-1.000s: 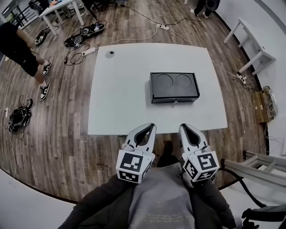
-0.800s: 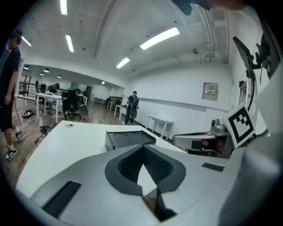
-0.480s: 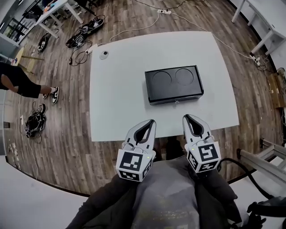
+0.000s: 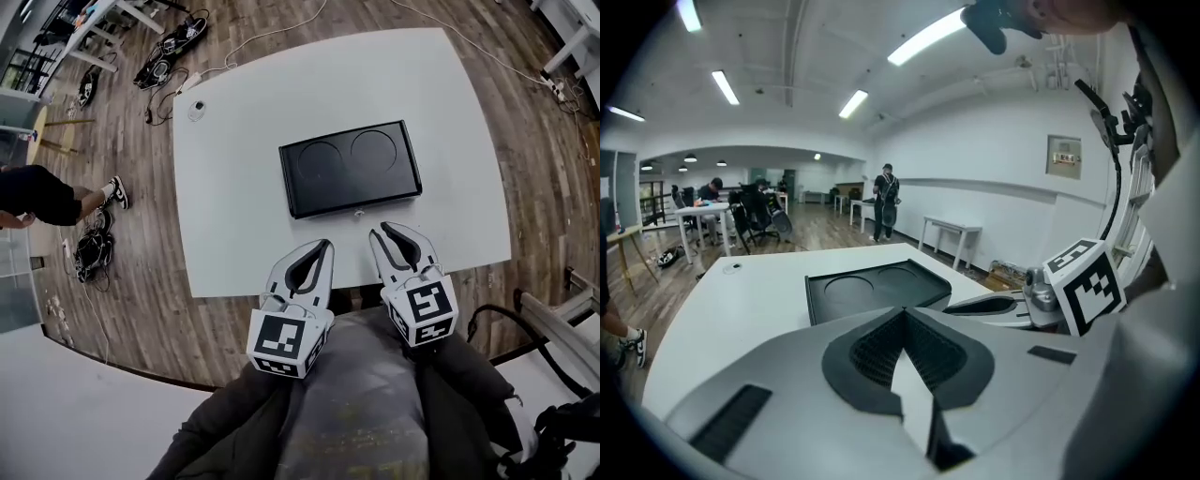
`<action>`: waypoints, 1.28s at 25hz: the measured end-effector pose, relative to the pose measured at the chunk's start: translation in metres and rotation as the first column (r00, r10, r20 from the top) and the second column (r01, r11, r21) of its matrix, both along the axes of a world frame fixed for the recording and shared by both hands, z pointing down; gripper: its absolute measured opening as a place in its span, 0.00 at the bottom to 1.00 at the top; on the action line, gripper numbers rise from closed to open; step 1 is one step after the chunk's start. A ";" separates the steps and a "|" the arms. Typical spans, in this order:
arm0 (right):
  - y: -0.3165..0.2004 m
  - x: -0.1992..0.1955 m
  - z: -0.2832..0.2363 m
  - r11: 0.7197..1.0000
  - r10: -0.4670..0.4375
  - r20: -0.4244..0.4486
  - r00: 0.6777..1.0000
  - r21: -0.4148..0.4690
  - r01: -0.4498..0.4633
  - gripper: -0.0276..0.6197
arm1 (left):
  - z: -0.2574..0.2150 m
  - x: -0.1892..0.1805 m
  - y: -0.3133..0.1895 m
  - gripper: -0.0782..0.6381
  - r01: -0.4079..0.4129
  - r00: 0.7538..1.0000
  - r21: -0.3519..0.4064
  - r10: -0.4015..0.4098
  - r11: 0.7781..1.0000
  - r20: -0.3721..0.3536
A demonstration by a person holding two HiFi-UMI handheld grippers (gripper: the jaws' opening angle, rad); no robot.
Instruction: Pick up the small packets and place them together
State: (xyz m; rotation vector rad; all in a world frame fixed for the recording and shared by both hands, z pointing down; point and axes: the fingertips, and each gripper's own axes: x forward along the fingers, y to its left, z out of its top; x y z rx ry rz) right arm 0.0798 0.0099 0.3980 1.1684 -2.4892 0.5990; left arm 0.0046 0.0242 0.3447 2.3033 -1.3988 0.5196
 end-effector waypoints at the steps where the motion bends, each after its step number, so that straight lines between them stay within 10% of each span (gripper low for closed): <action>1: 0.000 -0.002 0.002 1.000 0.001 0.003 1.000 -0.010 -0.001 0.14 | 0.002 -0.003 0.002 0.11 0.001 1.000 -0.013 -0.001 1.000 0.006; 32: -0.020 -0.033 0.057 0.972 0.171 -0.134 0.976 -0.137 -0.189 0.23 | 0.026 -0.058 -0.010 0.11 -0.047 0.999 -0.076 0.047 0.996 -0.001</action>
